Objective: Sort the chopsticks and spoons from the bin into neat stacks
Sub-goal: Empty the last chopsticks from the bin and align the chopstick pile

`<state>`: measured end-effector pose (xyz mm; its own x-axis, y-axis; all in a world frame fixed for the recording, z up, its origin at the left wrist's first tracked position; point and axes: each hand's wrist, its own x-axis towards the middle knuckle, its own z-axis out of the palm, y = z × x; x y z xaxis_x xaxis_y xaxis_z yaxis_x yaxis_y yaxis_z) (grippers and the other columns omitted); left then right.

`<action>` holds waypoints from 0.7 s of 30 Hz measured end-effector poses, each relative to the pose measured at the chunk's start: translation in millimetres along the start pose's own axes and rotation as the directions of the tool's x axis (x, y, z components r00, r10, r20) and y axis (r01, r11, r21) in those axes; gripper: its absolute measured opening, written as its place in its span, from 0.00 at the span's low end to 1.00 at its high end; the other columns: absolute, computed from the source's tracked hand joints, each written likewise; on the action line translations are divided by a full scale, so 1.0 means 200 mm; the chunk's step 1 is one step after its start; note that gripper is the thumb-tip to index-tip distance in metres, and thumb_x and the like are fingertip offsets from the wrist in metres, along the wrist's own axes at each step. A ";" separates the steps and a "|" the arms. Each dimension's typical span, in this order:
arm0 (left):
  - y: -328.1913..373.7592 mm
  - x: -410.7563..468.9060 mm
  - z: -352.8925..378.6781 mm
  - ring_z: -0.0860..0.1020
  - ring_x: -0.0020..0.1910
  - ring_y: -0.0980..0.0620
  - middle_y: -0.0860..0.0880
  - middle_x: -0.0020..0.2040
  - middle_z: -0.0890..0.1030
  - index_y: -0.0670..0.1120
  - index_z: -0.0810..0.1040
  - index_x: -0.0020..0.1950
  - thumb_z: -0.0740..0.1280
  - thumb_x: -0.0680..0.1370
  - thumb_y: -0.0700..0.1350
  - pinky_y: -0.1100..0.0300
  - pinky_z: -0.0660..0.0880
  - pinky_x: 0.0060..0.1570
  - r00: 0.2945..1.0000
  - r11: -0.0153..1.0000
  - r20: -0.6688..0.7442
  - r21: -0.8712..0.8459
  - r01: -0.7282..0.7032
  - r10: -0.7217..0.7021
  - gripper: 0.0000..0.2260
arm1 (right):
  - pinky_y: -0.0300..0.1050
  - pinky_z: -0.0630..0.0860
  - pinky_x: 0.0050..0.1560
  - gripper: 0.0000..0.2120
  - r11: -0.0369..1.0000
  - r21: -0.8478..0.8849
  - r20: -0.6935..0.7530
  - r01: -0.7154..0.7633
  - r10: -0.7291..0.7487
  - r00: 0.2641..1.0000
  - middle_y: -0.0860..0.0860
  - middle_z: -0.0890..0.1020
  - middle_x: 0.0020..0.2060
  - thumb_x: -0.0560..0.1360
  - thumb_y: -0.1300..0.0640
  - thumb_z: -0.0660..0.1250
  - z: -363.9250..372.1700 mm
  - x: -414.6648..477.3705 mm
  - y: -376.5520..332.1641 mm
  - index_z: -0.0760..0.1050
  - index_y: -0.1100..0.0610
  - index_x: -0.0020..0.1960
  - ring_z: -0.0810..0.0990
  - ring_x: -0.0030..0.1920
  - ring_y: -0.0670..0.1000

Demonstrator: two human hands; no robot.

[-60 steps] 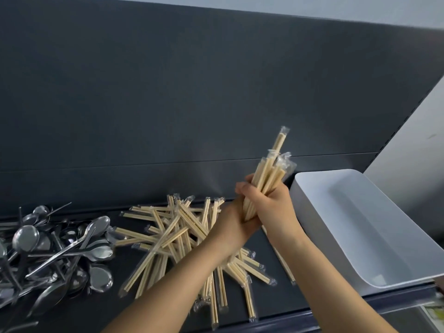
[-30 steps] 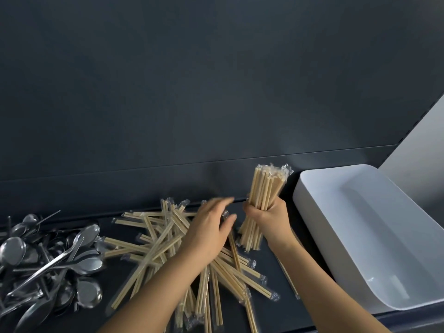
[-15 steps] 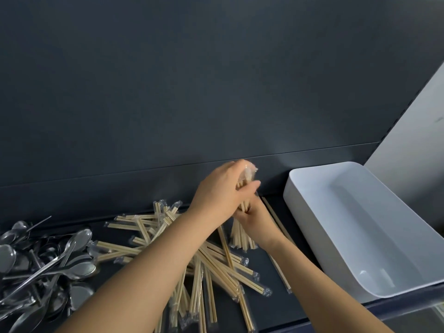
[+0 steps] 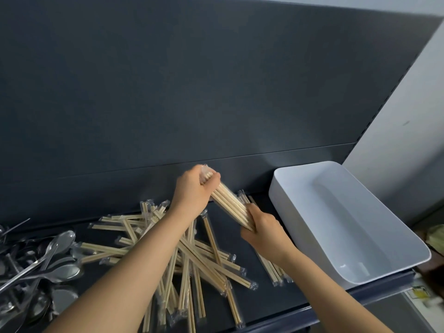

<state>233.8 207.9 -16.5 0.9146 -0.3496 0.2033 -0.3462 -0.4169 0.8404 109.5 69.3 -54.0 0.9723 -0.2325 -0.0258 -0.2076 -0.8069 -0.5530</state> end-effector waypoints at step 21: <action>-0.47 -0.39 -0.02 0.61 0.71 0.58 0.57 0.71 0.66 0.52 0.66 0.71 0.58 0.81 0.51 0.63 0.54 0.71 0.896 0.786 0.443 0.545 -0.291 0.025 0.18 | 0.51 0.72 0.57 0.24 0.804 -0.265 -0.133 -0.533 0.517 0.846 0.57 0.63 0.63 0.77 0.52 0.61 0.32 0.05 0.14 0.59 0.58 0.68 0.64 0.64 0.57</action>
<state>195.5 277.7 -109.6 0.7187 -0.6950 -0.0196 -0.6520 -0.6835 0.3282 120.9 79.3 -123.6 0.7007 -0.6857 -0.1969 -0.7133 -0.6688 -0.2096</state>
